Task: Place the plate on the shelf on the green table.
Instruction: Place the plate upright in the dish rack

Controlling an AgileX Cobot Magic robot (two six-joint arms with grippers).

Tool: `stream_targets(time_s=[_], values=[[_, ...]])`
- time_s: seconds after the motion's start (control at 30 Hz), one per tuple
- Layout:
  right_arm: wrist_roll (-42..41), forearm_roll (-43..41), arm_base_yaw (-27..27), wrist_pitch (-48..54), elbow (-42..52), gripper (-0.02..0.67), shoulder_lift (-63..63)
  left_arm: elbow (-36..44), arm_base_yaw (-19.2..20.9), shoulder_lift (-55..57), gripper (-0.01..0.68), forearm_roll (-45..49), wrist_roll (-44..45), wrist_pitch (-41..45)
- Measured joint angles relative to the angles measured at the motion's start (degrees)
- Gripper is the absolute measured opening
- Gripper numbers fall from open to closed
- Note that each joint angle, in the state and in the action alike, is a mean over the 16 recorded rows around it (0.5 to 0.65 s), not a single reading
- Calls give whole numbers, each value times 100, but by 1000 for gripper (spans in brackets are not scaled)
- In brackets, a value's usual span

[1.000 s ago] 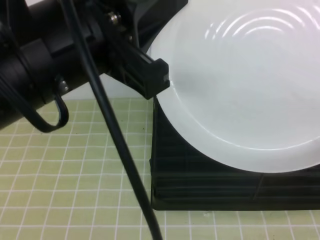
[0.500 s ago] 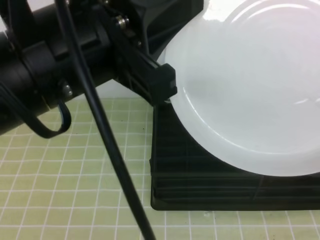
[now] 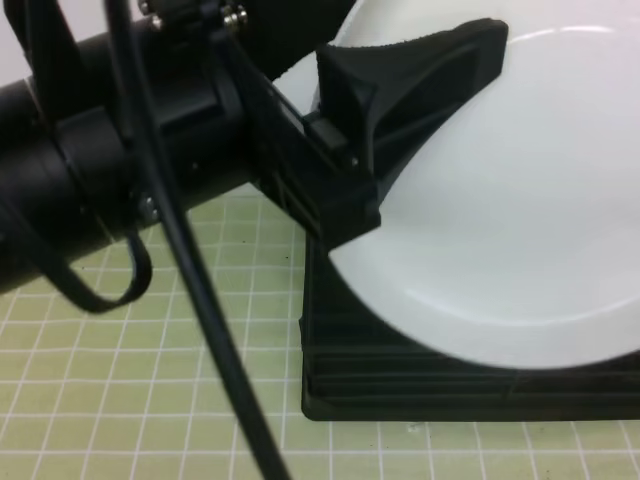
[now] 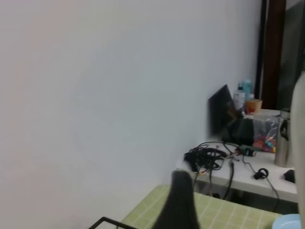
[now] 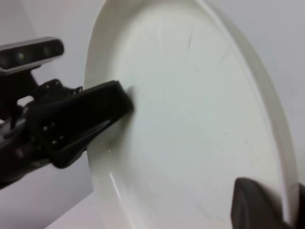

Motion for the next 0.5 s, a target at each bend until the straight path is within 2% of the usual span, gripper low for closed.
stream_targets(time_s=[0.1, 0.17, 0.37, 0.5], values=[[-115, 9, 2, -240, 0, 80, -1, 0, 5, -23, 580, 47, -17, -236], [-188, 15, 3, -426, 0, 80, -2, 0, 8, -46, 581, 79, -1, -405], [-313, 34, 3, -995, -22, 79, -3, 19, 13, -187, 526, 162, 67, -1065], [-452, 46, 3, -1289, -115, 79, -3, 105, 13, -384, 460, 185, 122, -1623]])
